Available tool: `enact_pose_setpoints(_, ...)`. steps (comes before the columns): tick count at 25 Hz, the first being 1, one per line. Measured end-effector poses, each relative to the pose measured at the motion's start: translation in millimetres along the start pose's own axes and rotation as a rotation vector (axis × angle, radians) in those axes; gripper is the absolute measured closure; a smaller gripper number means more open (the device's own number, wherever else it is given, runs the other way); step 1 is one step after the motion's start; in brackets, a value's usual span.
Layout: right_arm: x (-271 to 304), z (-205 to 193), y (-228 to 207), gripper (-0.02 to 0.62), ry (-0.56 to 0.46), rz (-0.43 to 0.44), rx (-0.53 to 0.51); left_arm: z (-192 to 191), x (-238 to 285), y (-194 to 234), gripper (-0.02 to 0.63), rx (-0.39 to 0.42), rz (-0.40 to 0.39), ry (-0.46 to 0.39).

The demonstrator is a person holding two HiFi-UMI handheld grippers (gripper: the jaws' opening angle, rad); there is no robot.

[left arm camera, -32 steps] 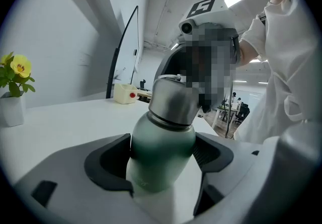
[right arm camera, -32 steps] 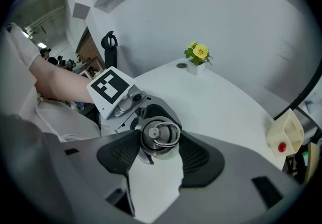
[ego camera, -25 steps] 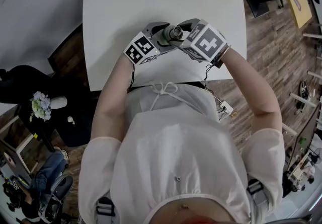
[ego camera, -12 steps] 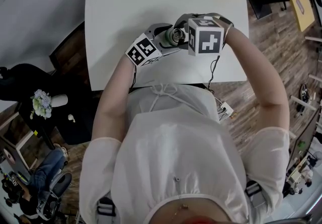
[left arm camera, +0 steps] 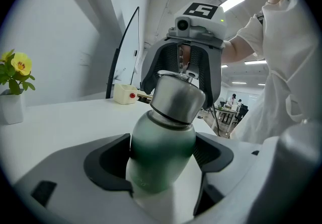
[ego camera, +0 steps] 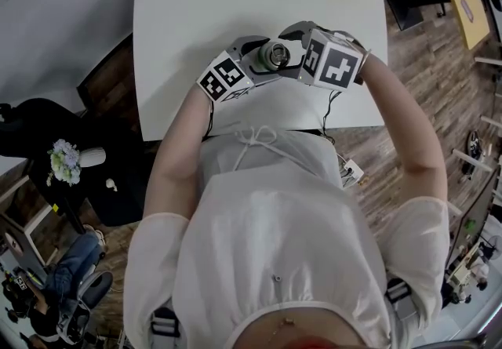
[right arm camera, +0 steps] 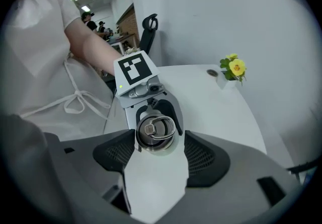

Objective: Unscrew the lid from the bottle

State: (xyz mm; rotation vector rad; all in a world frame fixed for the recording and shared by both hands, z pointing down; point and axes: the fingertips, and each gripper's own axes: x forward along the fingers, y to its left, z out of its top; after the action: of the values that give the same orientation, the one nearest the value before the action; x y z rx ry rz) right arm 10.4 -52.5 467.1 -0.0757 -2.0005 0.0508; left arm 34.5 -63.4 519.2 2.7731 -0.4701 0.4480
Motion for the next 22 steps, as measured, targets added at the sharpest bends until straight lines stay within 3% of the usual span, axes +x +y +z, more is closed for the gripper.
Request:
enact_pose_setpoints(5, -18.6, 8.6, -3.9, 0.285, -0.153, -0.128, 0.29, 0.6, 0.0, 0.0, 0.212, -0.005, -0.005, -0.003)
enact_pose_setpoints(14, -0.2, -1.5, -5.3, 0.298, -0.16, -0.258, 0.507, 2.7, 1.4, 1.0, 0.212, -0.026, -0.006, -0.018)
enact_pose_setpoints(16, 0.7, 0.5, -2.7, 0.345, -0.159, -0.265, 0.528, 2.3, 0.5, 1.0, 0.212, -0.032, -0.004, -0.022)
enact_pose_setpoints(22, 0.9, -1.3, 2.9, 0.347, -0.118, -0.239, 0.437, 1.3, 0.7, -2.0, 0.212, -0.005, -0.006, -0.014)
